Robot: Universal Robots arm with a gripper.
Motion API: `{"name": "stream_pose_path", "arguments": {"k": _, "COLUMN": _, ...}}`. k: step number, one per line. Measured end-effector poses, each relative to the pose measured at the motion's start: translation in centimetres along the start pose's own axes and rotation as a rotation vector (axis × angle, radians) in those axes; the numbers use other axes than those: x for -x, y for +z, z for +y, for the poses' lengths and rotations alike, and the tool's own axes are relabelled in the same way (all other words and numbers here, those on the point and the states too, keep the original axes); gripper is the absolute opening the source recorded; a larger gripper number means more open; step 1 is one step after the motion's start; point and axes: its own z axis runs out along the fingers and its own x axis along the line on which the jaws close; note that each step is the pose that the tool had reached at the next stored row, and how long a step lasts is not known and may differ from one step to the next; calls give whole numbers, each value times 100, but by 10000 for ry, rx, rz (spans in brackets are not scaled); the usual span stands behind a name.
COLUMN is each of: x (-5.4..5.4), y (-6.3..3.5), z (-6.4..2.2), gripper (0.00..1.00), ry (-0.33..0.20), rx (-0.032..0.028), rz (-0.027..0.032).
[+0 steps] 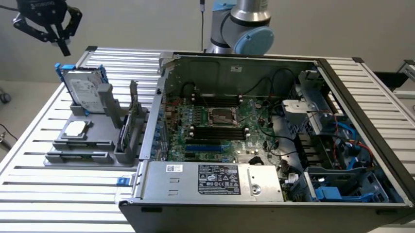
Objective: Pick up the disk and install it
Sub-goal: 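Pick up the disk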
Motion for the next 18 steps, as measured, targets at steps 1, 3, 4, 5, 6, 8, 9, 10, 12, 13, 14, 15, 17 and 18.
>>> {"name": "stream_pose_path", "arguments": {"k": 1, "x": 0, "y": 1, "z": 0, "gripper": 11, "ry": -177, "rx": 2, "rz": -3}}
{"name": "stream_pose_path", "arguments": {"k": 3, "x": 0, "y": 1, "z": 0, "gripper": 11, "ry": -552, "rx": 6, "rz": -6}}
{"name": "stream_pose_path", "arguments": {"k": 4, "x": 0, "y": 1, "z": 0, "gripper": 11, "ry": -723, "rx": 9, "rz": -7}}
{"name": "stream_pose_path", "arguments": {"k": 5, "x": 0, "y": 1, "z": 0, "gripper": 11, "ry": -890, "rx": 14, "rz": -5}}
{"name": "stream_pose_path", "arguments": {"k": 6, "x": 0, "y": 1, "z": 0, "gripper": 11, "ry": -1049, "rx": 19, "rz": -2}}
{"name": "stream_pose_path", "arguments": {"k": 8, "x": 0, "y": 2, "z": 0, "gripper": 11, "ry": -1352, "rx": 35, "rz": 8}}
{"name": "stream_pose_path", "arguments": {"k": 9, "x": 0, "y": 3, "z": 0, "gripper": 11, "ry": -1482, "rx": 46, "rz": 19}}
{"name": "stream_pose_path", "arguments": {"k": 10, "x": 0, "y": 3, "z": 0, "gripper": 11, "ry": -1616, "rx": 58, "rz": 30}}
{"name": "stream_pose_path", "arguments": {"k": 12, "x": 0, "y": 2, "z": 0, "gripper": 11, "ry": -1869, "rx": 89, "rz": 62}}
{"name": "stream_pose_path", "arguments": {"k": 13, "x": 0, "y": 3, "z": 0, "gripper": 11, "ry": -1984, "rx": 104, "rz": 77}}
{"name": "stream_pose_path", "arguments": {"k": 14, "x": 0, "y": 3, "z": 0, "gripper": 11, "ry": -2099, "rx": 118, "rz": 92}}
{"name": "stream_pose_path", "arguments": {"k": 15, "x": 0, "y": 3, "z": 0, "gripper": 11, "ry": -2216, "rx": 132, "rz": 107}}
{"name": "stream_pose_path", "arguments": {"k": 17, "x": 0, "y": 3, "z": 0, "gripper": 11, "ry": -2454, "rx": 159, "rz": 133}}
{"name": "stream_pose_path", "arguments": {"k": 18, "x": 0, "y": 4, "z": 0, "gripper": 11, "ry": -2579, "rx": 170, "rz": 144}}
